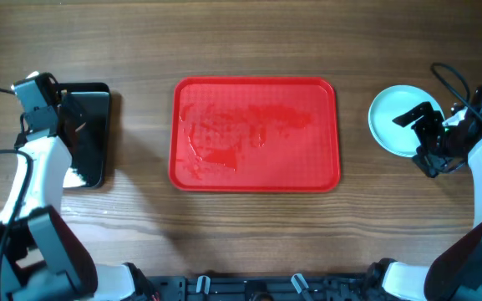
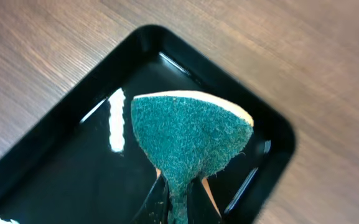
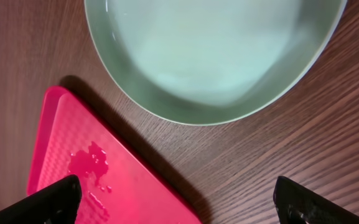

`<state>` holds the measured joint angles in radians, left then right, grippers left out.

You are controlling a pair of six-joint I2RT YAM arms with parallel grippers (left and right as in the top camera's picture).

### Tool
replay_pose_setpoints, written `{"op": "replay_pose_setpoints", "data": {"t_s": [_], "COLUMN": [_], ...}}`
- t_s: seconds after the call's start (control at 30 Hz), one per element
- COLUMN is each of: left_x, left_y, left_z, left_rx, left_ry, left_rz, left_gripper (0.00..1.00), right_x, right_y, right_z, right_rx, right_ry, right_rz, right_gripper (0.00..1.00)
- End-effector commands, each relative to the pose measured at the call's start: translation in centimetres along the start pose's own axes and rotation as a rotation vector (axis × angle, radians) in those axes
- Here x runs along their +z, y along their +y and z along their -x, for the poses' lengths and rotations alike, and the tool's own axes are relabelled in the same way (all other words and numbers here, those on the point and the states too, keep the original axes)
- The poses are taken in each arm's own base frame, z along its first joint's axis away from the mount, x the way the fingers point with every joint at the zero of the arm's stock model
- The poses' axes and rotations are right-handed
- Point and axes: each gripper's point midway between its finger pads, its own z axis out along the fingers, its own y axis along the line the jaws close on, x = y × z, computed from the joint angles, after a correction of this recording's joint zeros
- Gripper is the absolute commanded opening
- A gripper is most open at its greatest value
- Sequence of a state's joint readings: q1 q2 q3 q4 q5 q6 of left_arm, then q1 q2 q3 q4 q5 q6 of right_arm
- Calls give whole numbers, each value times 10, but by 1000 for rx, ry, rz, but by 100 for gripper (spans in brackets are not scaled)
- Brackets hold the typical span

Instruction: Clean dirty plates on tray and stack at the side

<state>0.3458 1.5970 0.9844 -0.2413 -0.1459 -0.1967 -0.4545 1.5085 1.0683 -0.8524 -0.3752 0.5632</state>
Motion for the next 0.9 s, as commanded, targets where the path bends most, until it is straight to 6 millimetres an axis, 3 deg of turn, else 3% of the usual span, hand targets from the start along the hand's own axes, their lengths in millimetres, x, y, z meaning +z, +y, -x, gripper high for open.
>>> {"op": "replay_pose_setpoints", "data": {"t_s": [0.0, 0.23, 0.3, 0.4, 0.43, 0.47, 0.57, 0.67, 0.87], "left_x": [22, 54, 57, 57, 57, 57, 57, 51, 30], "left_y": [10, 27, 28, 27, 27, 27, 26, 25, 18], "left_z": [-20, -53, -56, -54, -54, -54, -52, -42, -11], "left_rx": [201, 203, 204, 203, 203, 203, 202, 195, 169], "left_ry": [69, 178, 187, 177, 177, 178, 171, 138, 33], "left_rz": [34, 83, 87, 85, 85, 85, 84, 79, 55], "left_gripper": [4, 15, 34, 47, 64, 69, 63, 37, 36], "right_x": [-2, -2, -2, -2, -2, -2, -2, -2, -2], "right_y": [-2, -2, -2, -2, -2, -2, -2, -2, -4], "right_z": [3, 3, 3, 3, 3, 3, 3, 3, 5], "right_rx": [-21, -21, -21, -21, -21, -21, -21, -29, -47], "right_ry": [-22, -23, -23, -23, -23, -23, -23, -23, -33], "right_rz": [-17, -18, -17, -18, -17, -18, -18, -18, -33], "right_gripper": [100, 100, 100, 100, 100, 100, 100, 100, 100]}}
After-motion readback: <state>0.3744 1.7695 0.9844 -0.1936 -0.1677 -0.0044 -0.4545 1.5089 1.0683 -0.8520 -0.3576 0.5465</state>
